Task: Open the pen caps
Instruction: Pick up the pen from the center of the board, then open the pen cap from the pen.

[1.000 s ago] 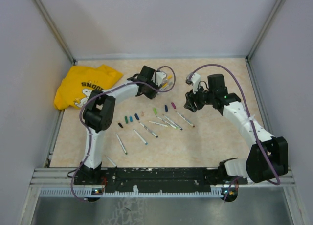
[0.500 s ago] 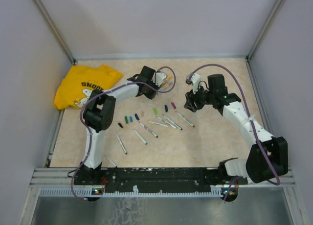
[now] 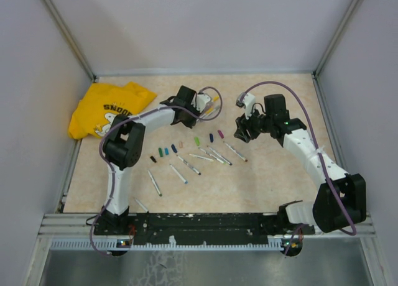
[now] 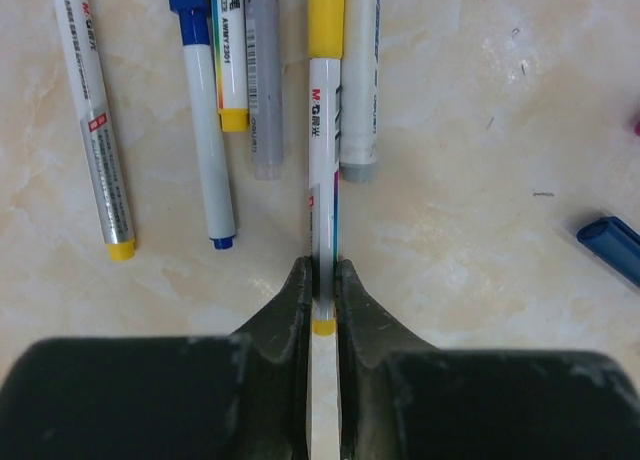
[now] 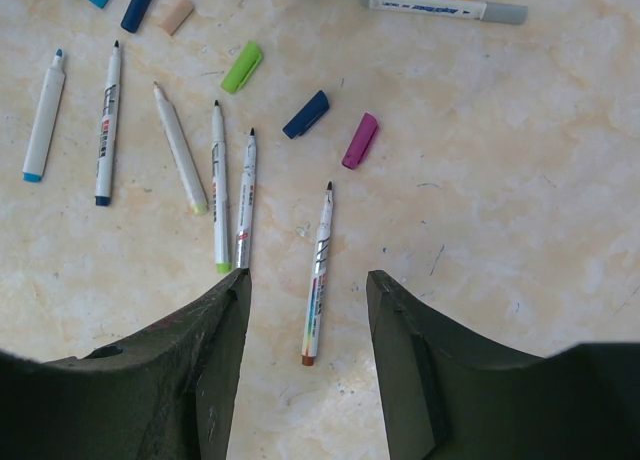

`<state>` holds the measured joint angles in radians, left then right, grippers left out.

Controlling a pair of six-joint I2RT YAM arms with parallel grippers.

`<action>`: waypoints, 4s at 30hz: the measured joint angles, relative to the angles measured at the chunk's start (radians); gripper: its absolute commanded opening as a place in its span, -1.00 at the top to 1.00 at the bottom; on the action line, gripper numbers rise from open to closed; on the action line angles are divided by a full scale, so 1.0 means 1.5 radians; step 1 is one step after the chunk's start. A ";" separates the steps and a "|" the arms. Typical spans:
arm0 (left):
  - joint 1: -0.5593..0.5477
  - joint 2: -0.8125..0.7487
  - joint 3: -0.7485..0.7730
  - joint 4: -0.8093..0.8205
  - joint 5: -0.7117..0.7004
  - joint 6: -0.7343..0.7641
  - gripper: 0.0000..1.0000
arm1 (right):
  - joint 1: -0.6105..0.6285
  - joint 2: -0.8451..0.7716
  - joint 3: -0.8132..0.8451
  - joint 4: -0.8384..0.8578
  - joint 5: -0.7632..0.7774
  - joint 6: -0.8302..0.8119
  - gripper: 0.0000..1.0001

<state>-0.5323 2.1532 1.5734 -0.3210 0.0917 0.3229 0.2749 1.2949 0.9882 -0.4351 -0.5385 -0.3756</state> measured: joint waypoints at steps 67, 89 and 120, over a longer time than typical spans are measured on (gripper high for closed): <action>-0.129 -0.684 -0.800 0.660 0.093 -0.462 1.00 | 0.030 -0.035 -0.087 0.130 -0.208 0.093 0.01; -0.322 -0.640 -0.875 0.909 -0.161 -0.514 1.00 | 0.033 -0.075 -0.180 0.314 -0.272 0.237 0.01; -0.475 -0.524 -0.886 1.133 -0.364 -0.459 1.00 | 0.034 -0.117 -0.253 0.556 -0.352 0.431 -0.04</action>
<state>-1.2446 1.3678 0.2443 1.3792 -0.4541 -0.3649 0.3252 1.1191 0.6086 0.3992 -1.0664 0.2707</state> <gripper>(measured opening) 0.125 0.516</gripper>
